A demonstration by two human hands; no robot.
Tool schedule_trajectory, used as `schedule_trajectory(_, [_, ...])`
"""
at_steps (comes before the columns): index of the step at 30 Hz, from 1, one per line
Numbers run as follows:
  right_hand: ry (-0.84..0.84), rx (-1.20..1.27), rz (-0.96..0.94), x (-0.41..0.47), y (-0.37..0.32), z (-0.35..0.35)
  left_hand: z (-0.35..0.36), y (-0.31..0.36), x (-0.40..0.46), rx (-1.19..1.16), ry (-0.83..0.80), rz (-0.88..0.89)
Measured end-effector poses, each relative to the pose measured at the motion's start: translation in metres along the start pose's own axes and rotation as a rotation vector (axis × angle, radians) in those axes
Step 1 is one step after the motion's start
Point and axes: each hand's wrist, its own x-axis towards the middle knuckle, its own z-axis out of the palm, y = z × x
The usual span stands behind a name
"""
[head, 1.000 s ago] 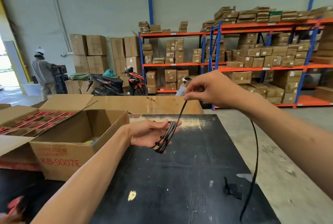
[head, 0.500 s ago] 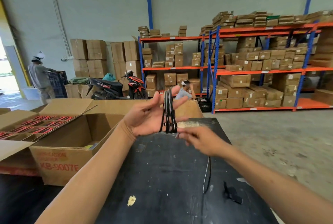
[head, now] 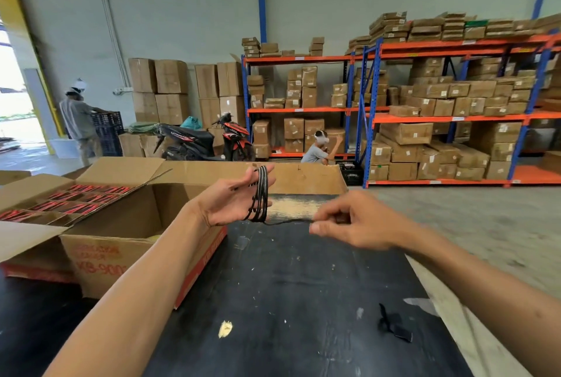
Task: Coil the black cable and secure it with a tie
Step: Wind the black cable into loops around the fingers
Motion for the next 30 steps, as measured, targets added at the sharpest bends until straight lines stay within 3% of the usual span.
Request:
schedule_trajectory(5, [0.134, -0.219, -0.071, 0.025, -0.013, -0.049, 0.013, -0.023, 0.009, 0.083, -0.152, -0.17])
schedule_trajectory(11, [0.331, -0.416, -0.075, 0.042, 0.002, -0.065, 0.046, -0.032, 0.012, 0.137, -0.41, -0.24])
schedule_trajectory(14, [0.386, -0.301, 0.006, 0.041, 0.02, -0.049, 0.057, -0.029, 0.006, 0.057, -0.526, -0.217])
schedule_trajectory(18, [0.345, 0.05, 0.053, 0.034, 0.038, -0.009, 0.067, -0.018, 0.003, -0.016, -0.648, -0.068])
schedule_trajectory(22, [0.265, 0.284, 0.102, 0.031, 0.041, 0.036, 0.071, -0.006, 0.005, -0.03, -0.649, 0.072])
schedule_trajectory(26, [0.249, 0.302, 0.105, 0.02, 0.035, 0.063, 0.066, -0.002, 0.006, -0.069, -0.615, 0.179])
schedule_trajectory(30, [0.159, 0.264, 0.058, 0.009, 0.029, 0.072, 0.055, 0.008, 0.006, -0.117, -0.436, 0.279])
